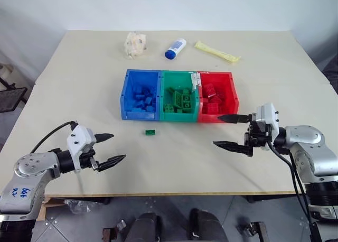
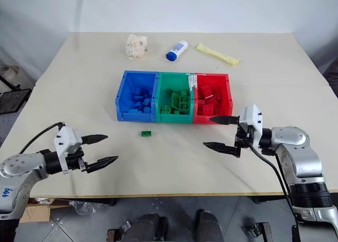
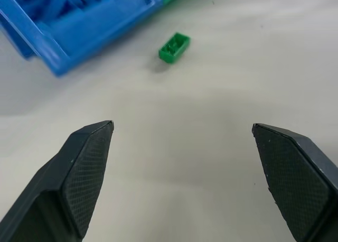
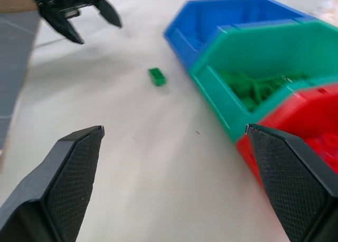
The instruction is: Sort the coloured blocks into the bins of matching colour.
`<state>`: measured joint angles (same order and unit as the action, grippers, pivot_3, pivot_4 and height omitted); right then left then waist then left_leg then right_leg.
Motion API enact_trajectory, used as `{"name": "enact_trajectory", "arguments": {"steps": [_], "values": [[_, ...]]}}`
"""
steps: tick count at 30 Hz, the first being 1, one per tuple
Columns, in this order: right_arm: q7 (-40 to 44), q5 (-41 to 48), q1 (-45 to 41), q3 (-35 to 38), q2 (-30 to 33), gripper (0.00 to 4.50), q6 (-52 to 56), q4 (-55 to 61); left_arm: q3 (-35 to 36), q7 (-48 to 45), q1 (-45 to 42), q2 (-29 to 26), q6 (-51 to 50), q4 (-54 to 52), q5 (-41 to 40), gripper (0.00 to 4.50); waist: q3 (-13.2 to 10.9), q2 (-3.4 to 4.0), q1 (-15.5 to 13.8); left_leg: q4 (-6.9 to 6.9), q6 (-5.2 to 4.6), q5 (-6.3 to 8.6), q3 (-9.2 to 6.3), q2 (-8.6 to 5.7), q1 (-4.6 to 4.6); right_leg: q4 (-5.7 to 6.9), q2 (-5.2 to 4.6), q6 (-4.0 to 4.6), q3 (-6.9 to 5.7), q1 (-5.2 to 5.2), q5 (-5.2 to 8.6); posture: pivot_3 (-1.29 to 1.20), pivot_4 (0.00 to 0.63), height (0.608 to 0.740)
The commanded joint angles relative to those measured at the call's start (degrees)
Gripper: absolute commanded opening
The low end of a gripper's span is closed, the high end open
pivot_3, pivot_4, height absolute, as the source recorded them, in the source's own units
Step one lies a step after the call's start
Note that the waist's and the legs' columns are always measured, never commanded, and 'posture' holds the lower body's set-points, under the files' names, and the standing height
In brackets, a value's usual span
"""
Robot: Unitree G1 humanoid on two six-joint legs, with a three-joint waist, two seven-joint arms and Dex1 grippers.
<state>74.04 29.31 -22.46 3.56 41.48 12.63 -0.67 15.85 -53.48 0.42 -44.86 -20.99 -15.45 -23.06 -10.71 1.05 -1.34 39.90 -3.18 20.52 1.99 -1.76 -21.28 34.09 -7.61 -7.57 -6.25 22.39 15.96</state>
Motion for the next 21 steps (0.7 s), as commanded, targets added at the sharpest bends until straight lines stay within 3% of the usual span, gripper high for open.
{"name": "enact_trajectory", "arguments": {"steps": [1, 9, 21], "values": [[1.7, 0.5, -0.5, 0.7, 1.2, 4.5, -0.1, 0.4, 0.7, 0.4, -0.8, 0.0, 0.9, -1.9, -0.9, 4.47, 0.0, 0.0, 0.0, 0.01, 0.0, 0.0, 0.0, -0.01, 0.0, 0.0, -0.01, 0.0, 0.01, -0.01, 0.0, 0.0, 0.15, 0.74], [1.6, 0.8, 2.0, 2.1, 2.3, 4.5, 0.5, 2.4, -3.5, 1.5, -3.8, 2.0, 2.3, -0.7, 0.6, 4.47, 0.0, 0.0, 0.1, -0.04, 0.03, 0.02, 0.05, -0.01, 0.0, 0.04, -0.01, 0.0, 0.05, 0.06, 0.0, 0.0, 0.15, 0.74], [-3.4, 1.6, 8.0, 5.2, 2.4, 4.5, 2.0, 9.1, -17.4, 9.2, -17.8, 16.7, 17.4, 18.8, 13.2, 4.47, 0.0, -0.02, -0.2, 0.05, -0.02, -0.01, 0.19, -0.12, 0.03, 0.26, 0.1, -0.04, -0.3, 0.09, -0.02, 0.0, 0.15, 0.74]]}}
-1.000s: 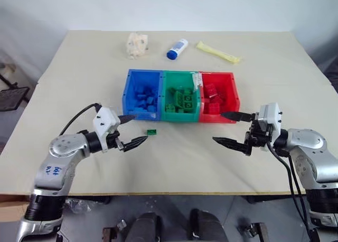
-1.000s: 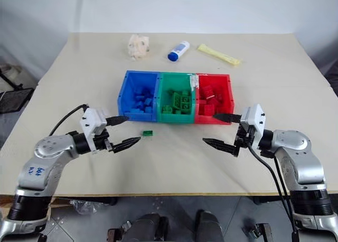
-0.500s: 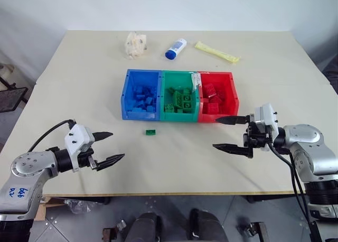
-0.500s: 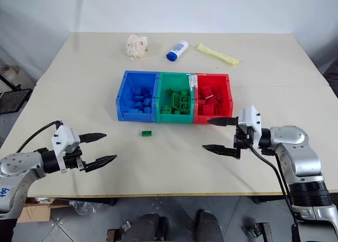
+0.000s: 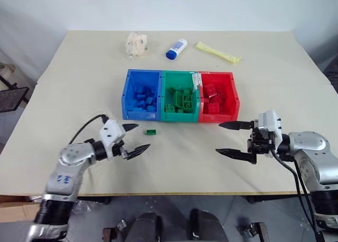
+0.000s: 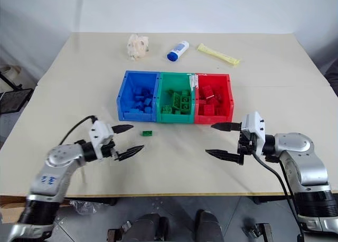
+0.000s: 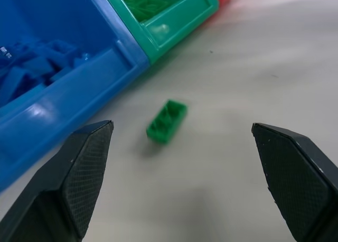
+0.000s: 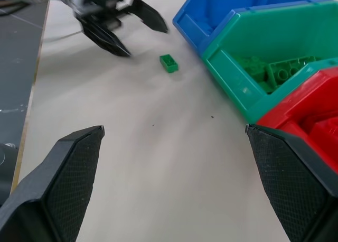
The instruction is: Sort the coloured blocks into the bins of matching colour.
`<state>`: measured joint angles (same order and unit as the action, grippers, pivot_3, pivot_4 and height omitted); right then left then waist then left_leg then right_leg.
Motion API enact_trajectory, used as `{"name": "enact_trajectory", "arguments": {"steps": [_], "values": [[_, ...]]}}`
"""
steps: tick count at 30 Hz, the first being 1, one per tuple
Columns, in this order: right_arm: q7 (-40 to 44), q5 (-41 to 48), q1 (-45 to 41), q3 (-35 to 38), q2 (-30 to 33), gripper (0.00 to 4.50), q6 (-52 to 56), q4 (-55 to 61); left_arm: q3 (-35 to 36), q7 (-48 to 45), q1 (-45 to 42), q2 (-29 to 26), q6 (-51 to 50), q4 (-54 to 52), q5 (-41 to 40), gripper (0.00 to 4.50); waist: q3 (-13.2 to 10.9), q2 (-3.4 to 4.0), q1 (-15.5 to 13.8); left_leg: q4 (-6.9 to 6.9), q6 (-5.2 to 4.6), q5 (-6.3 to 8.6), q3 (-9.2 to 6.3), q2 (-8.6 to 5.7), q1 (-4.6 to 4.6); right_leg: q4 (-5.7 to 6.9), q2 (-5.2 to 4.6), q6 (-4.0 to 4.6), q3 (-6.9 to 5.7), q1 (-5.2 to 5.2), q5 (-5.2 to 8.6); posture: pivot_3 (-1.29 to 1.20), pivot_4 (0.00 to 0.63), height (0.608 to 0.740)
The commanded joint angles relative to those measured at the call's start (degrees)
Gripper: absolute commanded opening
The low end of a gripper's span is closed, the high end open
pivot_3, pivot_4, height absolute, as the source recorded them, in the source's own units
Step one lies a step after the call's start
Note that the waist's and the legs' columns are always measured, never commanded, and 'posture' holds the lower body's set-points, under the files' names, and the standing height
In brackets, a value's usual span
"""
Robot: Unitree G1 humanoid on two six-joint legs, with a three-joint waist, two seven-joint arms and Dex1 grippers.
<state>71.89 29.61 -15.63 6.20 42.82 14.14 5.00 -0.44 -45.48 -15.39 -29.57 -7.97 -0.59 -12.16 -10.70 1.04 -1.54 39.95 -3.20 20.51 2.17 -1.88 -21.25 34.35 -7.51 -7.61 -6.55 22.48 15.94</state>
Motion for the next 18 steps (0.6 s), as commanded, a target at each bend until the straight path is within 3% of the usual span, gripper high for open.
{"name": "enact_trajectory", "arguments": {"steps": [1, 8, 12, 18], "values": [[-1.7, 1.5, 1.9, 3.0, 1.1, 4.5, 0.7, 4.2, -1.7, 1.7, -3.2, 2.3, 5.8, 6.2, 3.0, 4.47, 0.0, 0.0, 0.0, 0.0, 0.0, 0.0, 0.0, 0.01, 0.0, 0.0, 0.0, 0.0, -0.06, 0.0, 0.0, 0.0, 0.15, 0.74], [-4.4, 2.2, 6.1, 5.5, 1.5, 4.5, 1.9, 8.5, -4.5, 0.4, -8.0, 5.2, 10.2, 14.8, 5.1, 4.47, 0.0, -0.01, -0.2, 0.04, -0.03, -0.02, -0.01, -0.01, -0.01, 0.05, -0.03, -0.01, -0.11, -0.01, 0.0, 0.0, 0.15, 0.74], [-5.6, 2.4, 7.9, 6.4, 1.7, 4.5, 2.3, 10.1, -5.6, -0.9, -9.1, 5.7, 13.0, 18.0, 5.8, 3.53, 0.0, -0.01, -0.4, 0.07, -0.05, -0.03, -0.02, -0.02, 0.01, 0.06, -0.05, -0.02, -0.1, -0.04, -0.01, 0.0, 0.15, 0.74], [-6.3, 2.6, 9.2, 7.2, 1.9, 4.5, 2.3, 11.0, -5.1, -2.1, -8.7, 5.1, 13.1, 17.6, 5.1, 1.67, 0.0, -0.01, -0.3, 0.07, -0.05, -0.03, -0.02, -0.02, 0.03, 0.06, -0.05, -0.02, -0.08, -0.04, -0.01, 0.0, 0.15, 0.74]]}}
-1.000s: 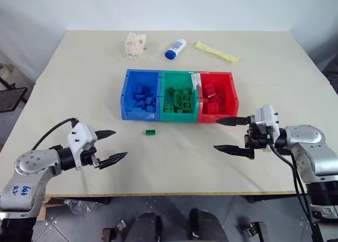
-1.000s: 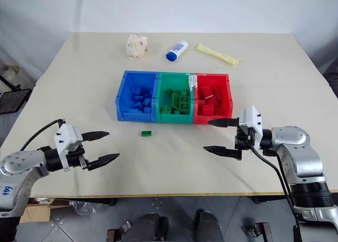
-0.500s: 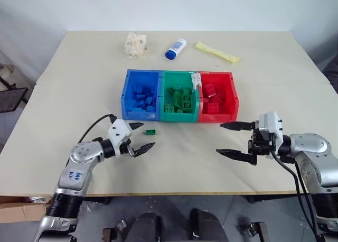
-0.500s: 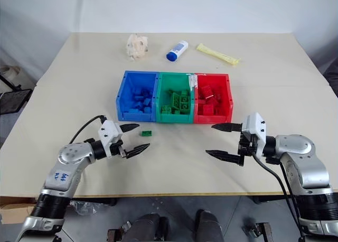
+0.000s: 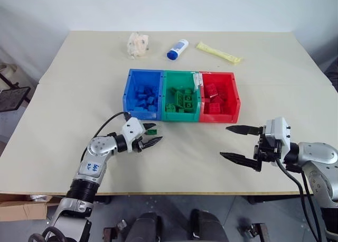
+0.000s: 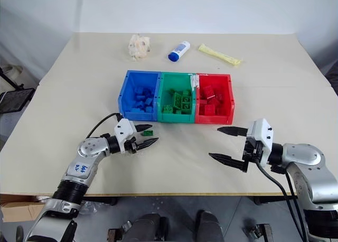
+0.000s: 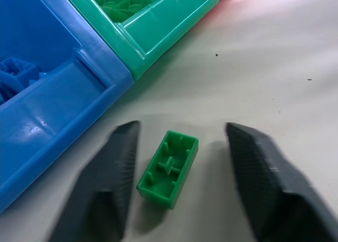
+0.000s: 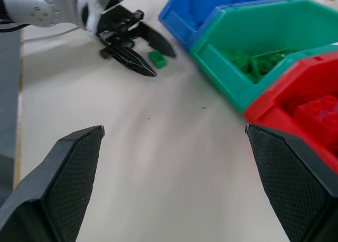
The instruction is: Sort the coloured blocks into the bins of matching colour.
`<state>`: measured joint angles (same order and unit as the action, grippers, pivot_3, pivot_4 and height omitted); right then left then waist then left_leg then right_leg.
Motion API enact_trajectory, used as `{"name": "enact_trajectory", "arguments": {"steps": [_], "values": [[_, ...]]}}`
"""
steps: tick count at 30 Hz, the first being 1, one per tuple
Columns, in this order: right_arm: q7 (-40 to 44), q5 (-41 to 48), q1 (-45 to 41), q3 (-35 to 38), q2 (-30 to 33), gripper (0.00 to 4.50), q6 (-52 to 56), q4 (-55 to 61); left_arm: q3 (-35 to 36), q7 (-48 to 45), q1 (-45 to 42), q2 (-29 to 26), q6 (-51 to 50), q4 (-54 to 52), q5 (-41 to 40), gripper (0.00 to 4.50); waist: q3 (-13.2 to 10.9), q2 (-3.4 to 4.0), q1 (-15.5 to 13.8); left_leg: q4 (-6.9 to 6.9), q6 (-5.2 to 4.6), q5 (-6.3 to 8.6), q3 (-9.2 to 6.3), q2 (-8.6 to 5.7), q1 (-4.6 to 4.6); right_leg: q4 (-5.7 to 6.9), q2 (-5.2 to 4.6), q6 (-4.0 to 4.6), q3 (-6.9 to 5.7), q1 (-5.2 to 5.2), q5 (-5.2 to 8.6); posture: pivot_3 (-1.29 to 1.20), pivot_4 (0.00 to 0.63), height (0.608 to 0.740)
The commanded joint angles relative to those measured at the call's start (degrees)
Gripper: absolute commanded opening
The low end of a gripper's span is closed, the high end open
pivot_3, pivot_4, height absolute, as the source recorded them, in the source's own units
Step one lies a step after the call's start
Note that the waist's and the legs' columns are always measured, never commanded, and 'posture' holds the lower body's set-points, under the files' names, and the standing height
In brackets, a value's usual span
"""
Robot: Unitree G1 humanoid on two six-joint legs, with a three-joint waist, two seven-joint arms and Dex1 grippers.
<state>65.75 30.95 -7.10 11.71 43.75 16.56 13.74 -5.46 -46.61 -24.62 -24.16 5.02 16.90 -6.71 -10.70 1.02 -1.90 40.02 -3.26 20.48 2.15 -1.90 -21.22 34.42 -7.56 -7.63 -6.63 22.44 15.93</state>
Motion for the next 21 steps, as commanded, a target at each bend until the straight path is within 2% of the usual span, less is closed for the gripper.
{"name": "enact_trajectory", "arguments": {"steps": [1, 4, 9, 14, 16, 21], "values": [[-0.3, 1.3, 0.7, 1.8, 0.9, 4.5, -0.2, 2.3, 0.0, -1.2, 0.9, -0.4, -0.2, -0.8, -0.5, 1.37, 0.0, 0.0, 0.1, 0.0, 0.0, 0.0, 0.0, 0.0, 0.0, 0.0, 0.0, 0.0, 0.01, 0.0, 0.0, 0.0, 0.15, 0.74], [-0.6, 1.3, 0.7, 1.9, 0.9, 4.5, -0.3, 2.3, -0.2, -1.2, 1.2, -0.1, -1.6, -4.0, -1.1, 0.46, 0.0, 0.0, 0.2, 0.0, 0.0, 0.0, 0.0, 0.0, 0.0, 0.0, 0.0, 0.0, 0.01, 0.0, 0.0, 0.0, 0.15, 0.74], [-1.1, 1.1, 0.4, 1.9, 0.7, 4.5, -0.6, 2.0, -0.4, 0.9, -1.1, 2.5, -6.2, -10.3, -2.1, 0.48, 0.0, 0.0, 0.0, 0.01, -0.01, 0.0, -0.02, 0.0, -0.04, 0.0, 0.0, 0.0, 0.0, 0.0, 0.0, 0.0, 0.15, 0.74], [-2.2, 1.4, 1.1, 2.3, 0.3, 4.5, -0.8, 2.6, 0.8, 3.5, -7.8, 6.5, -12.0, -15.3, -4.5, 0.48, 0.0, -0.04, -0.5, 0.05, -0.02, -0.01, -0.02, 0.0, -0.06, 0.0, 0.0, -0.01, 0.01, 0.0, -0.01, 0.0, 0.15, 0.74], [-2.6, 1.3, 1.4, 2.2, 0.1, 4.5, -0.9, 3.0, 1.2, 4.0, -10.5, 7.0, -13.0, -13.8, -4.6, 0.48, 0.0, -0.03, -0.6, 0.05, -0.02, -0.01, 0.0, -0.01, -0.04, -0.01, 0.01, -0.02, 0.03, 0.0, -0.01, 0.0, 0.15, 0.74], [-3.7, 1.3, 2.4, 2.5, -0.2, 4.5, -1.2, 3.6, 0.8, 6.7, -20.1, 10.0, -8.5, -2.1, -2.2, 0.48, 0.0, -0.05, -1.0, 0.04, -0.06, -0.04, 0.04, -0.02, -0.04, -0.01, 0.05, -0.02, 0.0, 0.0, -0.01, 0.0, 0.15, 0.74]]}}
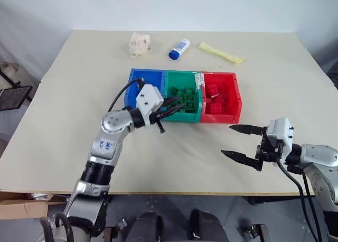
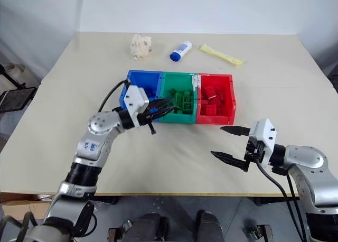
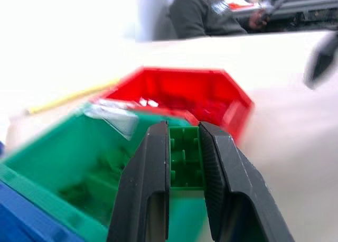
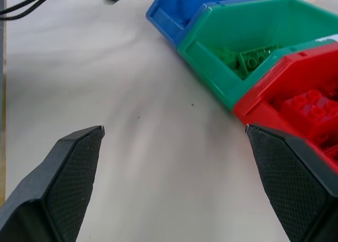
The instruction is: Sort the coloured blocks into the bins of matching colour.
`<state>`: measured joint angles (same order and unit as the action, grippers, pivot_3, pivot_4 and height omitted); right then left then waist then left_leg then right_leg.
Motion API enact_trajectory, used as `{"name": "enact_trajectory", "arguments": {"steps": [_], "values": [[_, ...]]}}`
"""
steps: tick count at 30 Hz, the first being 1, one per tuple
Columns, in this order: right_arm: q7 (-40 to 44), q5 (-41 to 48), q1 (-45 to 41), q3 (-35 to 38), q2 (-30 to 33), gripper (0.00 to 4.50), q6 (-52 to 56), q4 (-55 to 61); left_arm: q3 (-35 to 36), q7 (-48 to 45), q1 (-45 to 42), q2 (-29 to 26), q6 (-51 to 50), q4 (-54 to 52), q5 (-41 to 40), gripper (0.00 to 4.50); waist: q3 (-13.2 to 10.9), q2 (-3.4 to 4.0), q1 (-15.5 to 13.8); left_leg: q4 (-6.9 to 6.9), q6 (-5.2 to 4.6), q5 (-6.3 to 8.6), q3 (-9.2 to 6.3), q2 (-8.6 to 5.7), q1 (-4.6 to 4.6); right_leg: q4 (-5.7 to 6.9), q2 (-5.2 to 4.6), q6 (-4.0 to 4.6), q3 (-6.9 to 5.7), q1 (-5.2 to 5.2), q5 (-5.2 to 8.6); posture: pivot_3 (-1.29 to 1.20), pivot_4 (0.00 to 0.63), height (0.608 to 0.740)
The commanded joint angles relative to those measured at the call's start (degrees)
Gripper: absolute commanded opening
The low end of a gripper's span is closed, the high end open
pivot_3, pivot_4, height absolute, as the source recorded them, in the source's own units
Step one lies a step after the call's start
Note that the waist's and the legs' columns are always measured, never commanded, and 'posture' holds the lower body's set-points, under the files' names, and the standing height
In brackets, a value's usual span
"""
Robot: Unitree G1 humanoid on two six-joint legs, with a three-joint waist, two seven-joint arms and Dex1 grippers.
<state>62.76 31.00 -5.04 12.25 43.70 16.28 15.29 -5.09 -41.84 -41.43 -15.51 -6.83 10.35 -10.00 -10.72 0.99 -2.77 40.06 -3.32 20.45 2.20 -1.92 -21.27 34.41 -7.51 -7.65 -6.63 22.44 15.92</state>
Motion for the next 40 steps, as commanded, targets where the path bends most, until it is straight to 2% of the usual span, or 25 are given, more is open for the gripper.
{"name": "enact_trajectory", "arguments": {"steps": [1, 6, 11, 12, 19, 21, 26, 30, 34, 40], "values": [[-0.8, 1.2, 0.2, 1.9, -0.2, 4.5, -0.9, 2.1, 0.2, 2.3, -4.3, 1.7, 4.2, 6.6, 1.6, 1.21, 0.0, -0.01, -0.2, 0.0, -0.01, -0.01, 0.0, -0.01, -0.01, -0.01, 0.0, -0.01, 0.0, 0.0, -0.01, 0.0, 0.15, 0.74], [-1.3, 1.2, -0.1, 1.9, -0.1, 4.5, -1.1, 2.0, -0.5, 1.6, -7.8, 3.5, 9.0, 14.1, 2.7, 2.75, 0.0, -0.03, -0.2, -0.03, -0.02, -0.01, 0.0, -0.04, -0.01, -0.01, -0.01, -0.03, -0.02, 0.02, -0.01, 0.0, 0.15, 0.74], [-1.0, 1.2, -0.3, 2.1, 0.2, 4.5, -1.4, 1.5, 0.6, 0.5, -7.8, 3.7, 10.7, 14.1, 1.7, 4.35, -0.1, -0.09, -0.2, -0.02, -0.03, -0.02, 0.0, -0.05, -0.04, -0.03, -0.02, -0.04, -0.03, 0.02, -0.02, 0.0, 0.15, 0.74], [-0.8, 1.2, -0.4, 2.1, 0.3, 4.5, -1.4, 1.4, 0.9, 0.4, -7.7, 3.6, 11.0, 13.9, 1.4, 4.45, -0.1, -0.09, -0.2, -0.02, -0.03, -0.02, -0.01, -0.04, -0.04, -0.03, -0.02, -0.04, -0.03, 0.02, -0.02, 0.0, 0.15, 0.74], [2.8, 0.3, -3.9, 1.4, 2.1, 4.5, -2.6, -3.8, 4.3, -8.8, 0.2, -4.9, 3.5, 2.1, -6.2, 4.45, -0.1, -0.08, 1.1, -0.07, -0.02, -0.01, -0.03, 0.03, -0.02, -0.01, 0.02, -0.04, -0.03, 0.05, -0.02, 0.0, 0.15, 0.74], [4.6, -0.2, -5.1, 1.4, 3.1, 4.5, -3.5, -6.6, 6.8, -12.8, 3.6, -9.0, 0.7, -0.1, -9.6, 4.45, -0.1, -0.08, 1.1, -0.04, -0.02, -0.01, -0.07, 0.03, -0.02, -0.01, 0.01, -0.04, -0.05, 0.02, -0.02, 0.0, 0.15, 0.74], [7.9, -1.1, -7.0, 1.5, 4.8, 4.5, -5.7, -12.1, 10.6, -15.6, 8.3, -15.0, -2.7, -2.3, -13.1, 4.45, -0.1, -0.08, 1.1, -0.02, -0.02, -0.01, -0.12, 0.02, -0.02, -0.02, -0.02, -0.04, -0.06, 0.0, -0.02, 0.0, 0.15, 0.74], [12.9, -2.2, -7.6, 2.2, 7.6, 4.5, -8.4, -20.3, 14.9, -17.5, 14.5, -21.9, -3.7, -0.9, -13.4, 4.45, -0.1, -0.09, 1.4, -0.05, -0.03, -0.01, -0.09, -0.02, -0.01, -0.03, -0.05, -0.04, -0.02, 0.0, -0.02, 0.0, 0.15, 0.74], [14.2, -3.3, -9.3, 2.5, 8.5, 4.5, -11.1, -26.7, 16.4, -17.2, 17.7, -23.4, -4.7, -1.6, -14.0, 4.45, -0.1, -0.08, 1.3, -0.06, -0.02, -0.01, -0.12, 0.01, -0.01, -0.06, -0.05, -0.04, -0.06, -0.03, -0.02, 0.0, 0.15, 0.74], [14.1, -4.0, -11.0, 3.0, 8.1, 4.5, -13.1, -30.2, 19.1, -16.4, 23.1, -23.7, -4.9, -4.5, -15.4, 4.45, -0.1, -0.08, 1.5, -0.08, 0.0, 0.0, -0.11, 0.04, 0.01, -0.06, -0.09, -0.03, 0.1, 0.0, -0.02, 0.0, 0.15, 0.74]]}}
